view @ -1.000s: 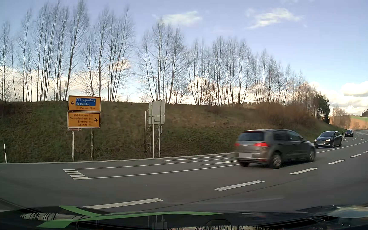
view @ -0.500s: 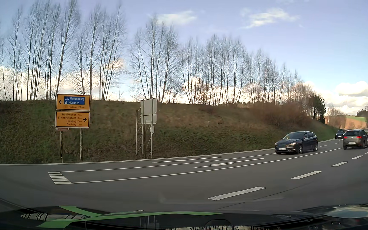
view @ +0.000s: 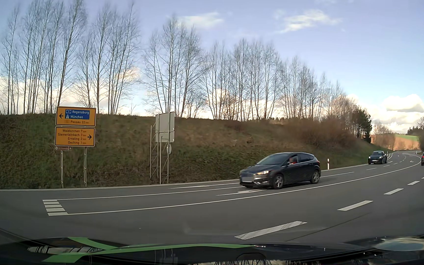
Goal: Follow the waypoints while adhering to traffic rules and regulations
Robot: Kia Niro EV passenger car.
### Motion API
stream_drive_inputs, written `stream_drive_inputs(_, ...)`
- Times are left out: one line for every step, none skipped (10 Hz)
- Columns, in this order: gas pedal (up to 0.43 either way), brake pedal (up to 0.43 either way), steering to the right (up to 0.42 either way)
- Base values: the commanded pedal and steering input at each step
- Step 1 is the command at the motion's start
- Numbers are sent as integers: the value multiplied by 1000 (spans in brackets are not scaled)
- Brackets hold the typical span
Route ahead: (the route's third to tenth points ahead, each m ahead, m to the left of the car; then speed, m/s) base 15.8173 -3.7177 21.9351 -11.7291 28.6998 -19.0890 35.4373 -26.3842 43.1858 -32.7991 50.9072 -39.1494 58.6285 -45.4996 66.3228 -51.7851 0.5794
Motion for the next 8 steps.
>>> stream_drive_inputs(0, 238, 119)
stream_drive_inputs(0, 238, 119)
stream_drive_inputs(0, 238, 124)
stream_drive_inputs(0, 238, 126)
stream_drive_inputs(0, 213, 126)
stream_drive_inputs(0, 165, 126)
stream_drive_inputs(0, 61, 125)
stream_drive_inputs(0, 0, 130)
